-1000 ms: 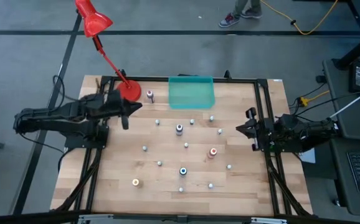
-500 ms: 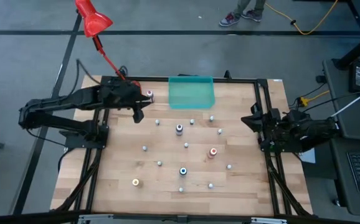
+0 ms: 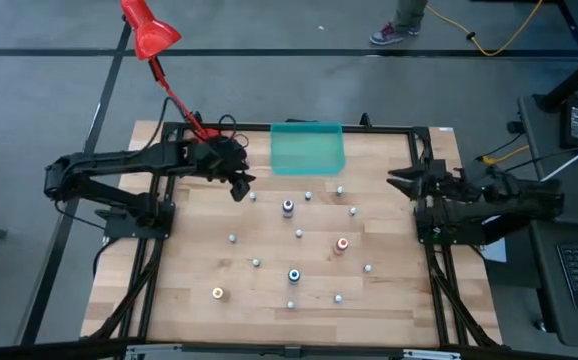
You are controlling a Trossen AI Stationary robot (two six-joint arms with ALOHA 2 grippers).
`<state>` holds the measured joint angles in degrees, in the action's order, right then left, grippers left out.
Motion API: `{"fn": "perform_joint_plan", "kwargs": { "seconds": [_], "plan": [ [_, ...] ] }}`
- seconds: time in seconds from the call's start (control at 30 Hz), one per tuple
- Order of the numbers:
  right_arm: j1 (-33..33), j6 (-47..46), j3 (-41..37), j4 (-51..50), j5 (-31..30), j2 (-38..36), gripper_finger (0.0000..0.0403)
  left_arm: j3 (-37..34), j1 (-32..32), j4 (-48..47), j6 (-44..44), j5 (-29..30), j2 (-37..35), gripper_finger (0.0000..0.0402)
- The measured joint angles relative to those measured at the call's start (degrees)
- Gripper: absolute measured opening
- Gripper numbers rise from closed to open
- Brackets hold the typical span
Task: Pick & Place food coloring
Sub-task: Put the top small black food coloring bottle into the green bin
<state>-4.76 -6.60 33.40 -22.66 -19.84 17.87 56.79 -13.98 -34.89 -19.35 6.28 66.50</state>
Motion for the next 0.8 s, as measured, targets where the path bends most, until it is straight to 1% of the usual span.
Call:
{"fn": "perform_joint_plan", "kwargs": {
  "seconds": [0.13,0.33,0.47,0.53,0.67,0.8],
  "plan": [
    [1.0,2.6,0.2,0.4,-3.0,2.4,0.0145,0.0,0.0,-0.3,0.0,0.0,2.0,0.0198],
    [2.9,2.6,0.1,1.8,-3.2,5.9,0.0171,0.0,0.1,-2.6,1.8,-1.0,5.5,0.0199],
    [4.2,3.7,0.1,2.6,-3.2,7.6,0.0177,0.0,0.1,-6.3,5.1,-1.0,8.9,0.0199],
    [4.8,3.8,0.1,3.8,-3.1,8.3,0.0176,-0.1,0.1,-7.5,6.4,-2.1,10.6,0.0199],
    [5.7,2.3,0.1,5.8,-3.1,9.0,0.0175,-0.1,0.0,-7.7,9.0,-4.8,13.7,0.0199],
    [6.2,2.2,0.1,5.7,-3.0,9.0,0.0177,-0.1,-0.3,-7.7,11.3,-6.8,15.7,0.0199]
  ]
}}
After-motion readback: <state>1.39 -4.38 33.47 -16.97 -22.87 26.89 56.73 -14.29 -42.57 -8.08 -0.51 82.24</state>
